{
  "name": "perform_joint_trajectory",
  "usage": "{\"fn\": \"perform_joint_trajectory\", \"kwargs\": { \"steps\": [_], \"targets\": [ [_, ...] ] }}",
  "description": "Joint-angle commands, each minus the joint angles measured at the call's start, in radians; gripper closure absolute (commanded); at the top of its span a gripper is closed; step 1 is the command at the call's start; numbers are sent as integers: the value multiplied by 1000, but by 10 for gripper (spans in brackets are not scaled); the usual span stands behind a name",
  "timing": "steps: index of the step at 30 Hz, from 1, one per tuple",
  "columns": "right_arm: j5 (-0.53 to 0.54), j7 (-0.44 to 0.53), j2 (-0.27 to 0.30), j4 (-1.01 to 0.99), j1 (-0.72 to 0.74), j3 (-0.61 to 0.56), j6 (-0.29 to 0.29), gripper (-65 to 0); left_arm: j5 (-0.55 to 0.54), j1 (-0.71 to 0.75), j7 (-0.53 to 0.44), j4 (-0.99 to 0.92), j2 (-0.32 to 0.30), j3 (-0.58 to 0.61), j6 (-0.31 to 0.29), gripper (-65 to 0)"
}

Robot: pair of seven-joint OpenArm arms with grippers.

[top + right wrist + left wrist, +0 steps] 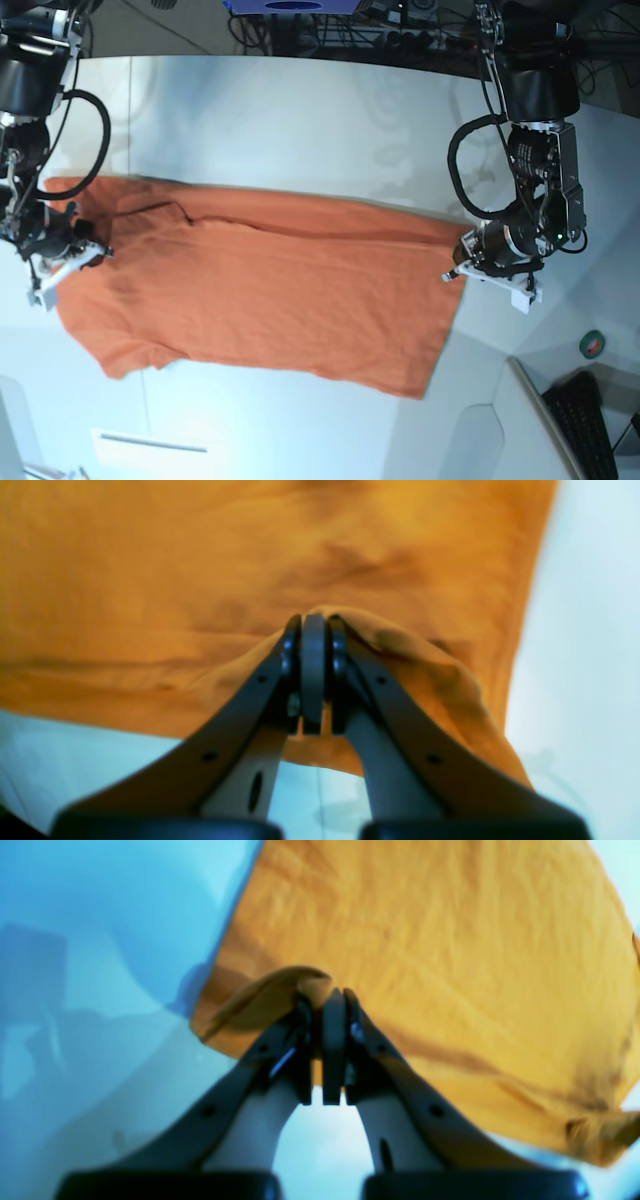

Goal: Layout the t-shirt on the table in an organized manner, then fold the t-shirt properly
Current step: 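Drag the held shirt edge with both grippers to straighten it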

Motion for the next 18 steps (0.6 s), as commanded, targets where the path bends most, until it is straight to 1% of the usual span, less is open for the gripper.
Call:
{"fn": "perform_joint_trajectory", "kwargs": {
  "steps": [1,9,13,18],
  "targets": [
    [12,31,18,13,20,-9,4,0,-8,-19,-21,10,-10,-3,-5,0],
    [12,39,19,-5,18,57,4,0,-8,-18,-27,-25,-10,-3,-5,0],
    [12,42,21,-51,18,61,4,0,-8,-22,-27,-25,-10,-3,-5,0],
    [12,42,16,-54,17,58,4,0,-8,-22,-27,-25,-8,-3,-5,0]
  ]
}}
